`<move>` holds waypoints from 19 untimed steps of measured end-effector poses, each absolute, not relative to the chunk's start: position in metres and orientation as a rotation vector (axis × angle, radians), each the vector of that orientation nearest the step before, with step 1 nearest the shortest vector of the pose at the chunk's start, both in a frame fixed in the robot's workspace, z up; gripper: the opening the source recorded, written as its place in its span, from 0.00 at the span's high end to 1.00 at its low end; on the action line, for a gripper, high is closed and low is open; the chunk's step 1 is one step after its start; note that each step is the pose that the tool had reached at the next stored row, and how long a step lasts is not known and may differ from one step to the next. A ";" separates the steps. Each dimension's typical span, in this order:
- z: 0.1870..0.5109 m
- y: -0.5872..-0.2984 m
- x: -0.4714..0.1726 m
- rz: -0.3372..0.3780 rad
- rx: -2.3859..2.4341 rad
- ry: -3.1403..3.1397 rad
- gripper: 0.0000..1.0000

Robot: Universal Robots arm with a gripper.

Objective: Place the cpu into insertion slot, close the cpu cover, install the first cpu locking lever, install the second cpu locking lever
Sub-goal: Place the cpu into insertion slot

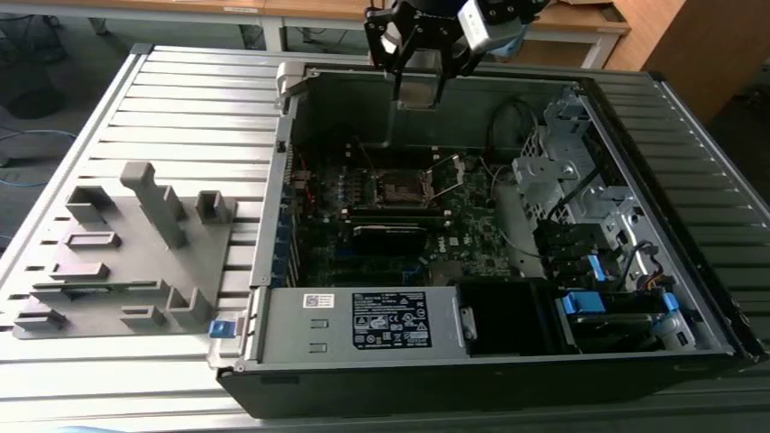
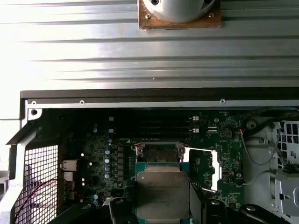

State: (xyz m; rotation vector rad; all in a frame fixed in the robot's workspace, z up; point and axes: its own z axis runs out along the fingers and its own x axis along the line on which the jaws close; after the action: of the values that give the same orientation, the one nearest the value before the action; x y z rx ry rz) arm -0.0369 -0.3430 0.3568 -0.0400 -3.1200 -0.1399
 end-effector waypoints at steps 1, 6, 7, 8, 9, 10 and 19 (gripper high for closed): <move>0.357 -0.343 -0.037 -0.140 -0.040 -3.120 0.46; 0.356 -0.343 -0.037 -0.140 -0.040 -3.120 0.46; 0.356 -0.343 -0.037 -0.140 -0.040 -3.120 0.46; 0.356 -0.343 -0.037 -0.140 -0.040 -3.120 0.46; 0.356 -0.343 -0.037 -0.140 -0.040 -3.120 0.46; 0.355 -0.343 -0.037 -0.140 -0.040 -3.120 0.46; 0.351 -0.343 -0.037 -0.143 -0.040 -3.120 0.46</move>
State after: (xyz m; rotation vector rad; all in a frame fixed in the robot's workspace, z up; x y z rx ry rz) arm -0.0369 -0.3430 0.3505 -0.0400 -3.1199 -0.1428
